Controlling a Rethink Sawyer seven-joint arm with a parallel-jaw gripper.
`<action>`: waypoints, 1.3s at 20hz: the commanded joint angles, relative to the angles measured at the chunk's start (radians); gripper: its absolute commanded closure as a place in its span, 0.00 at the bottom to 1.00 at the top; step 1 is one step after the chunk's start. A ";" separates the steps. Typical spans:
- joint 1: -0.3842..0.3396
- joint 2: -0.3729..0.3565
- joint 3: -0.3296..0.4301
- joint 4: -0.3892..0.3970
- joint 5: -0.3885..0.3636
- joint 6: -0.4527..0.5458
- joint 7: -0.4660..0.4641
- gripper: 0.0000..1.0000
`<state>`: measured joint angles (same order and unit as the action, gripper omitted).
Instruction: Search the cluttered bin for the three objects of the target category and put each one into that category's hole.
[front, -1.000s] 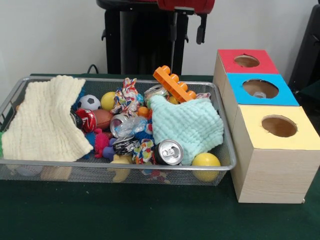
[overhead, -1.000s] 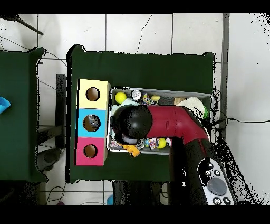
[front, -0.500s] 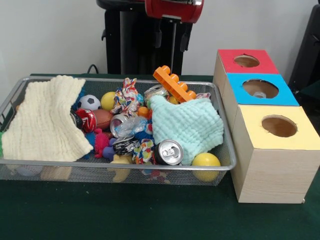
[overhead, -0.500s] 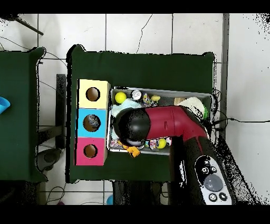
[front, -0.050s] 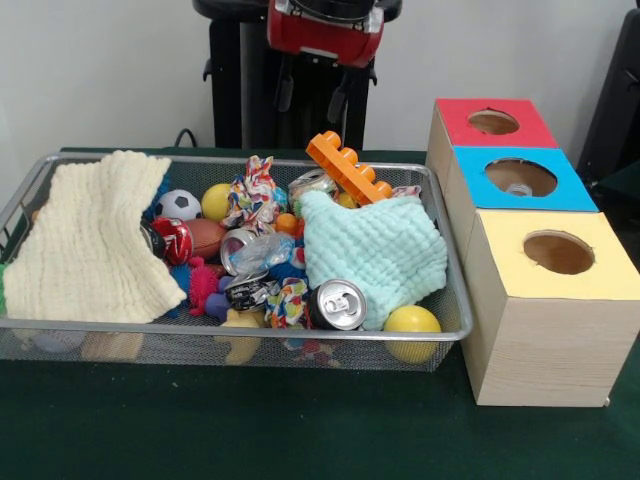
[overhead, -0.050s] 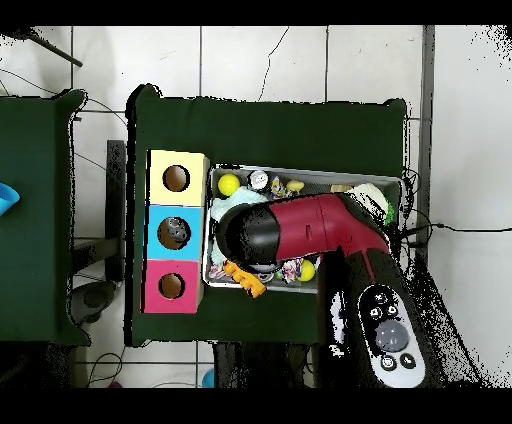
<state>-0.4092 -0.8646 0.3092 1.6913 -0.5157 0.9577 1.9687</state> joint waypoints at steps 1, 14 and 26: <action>0.031 0.046 -0.064 -0.078 -0.114 0.019 0.037 0.00; 0.114 0.134 -0.197 -0.147 -0.177 -0.041 0.166 0.00; 0.161 0.251 -0.285 -0.125 -0.191 -0.298 0.230 0.00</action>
<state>-0.2707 -0.7139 0.0716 1.5699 -0.6438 0.7992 1.9687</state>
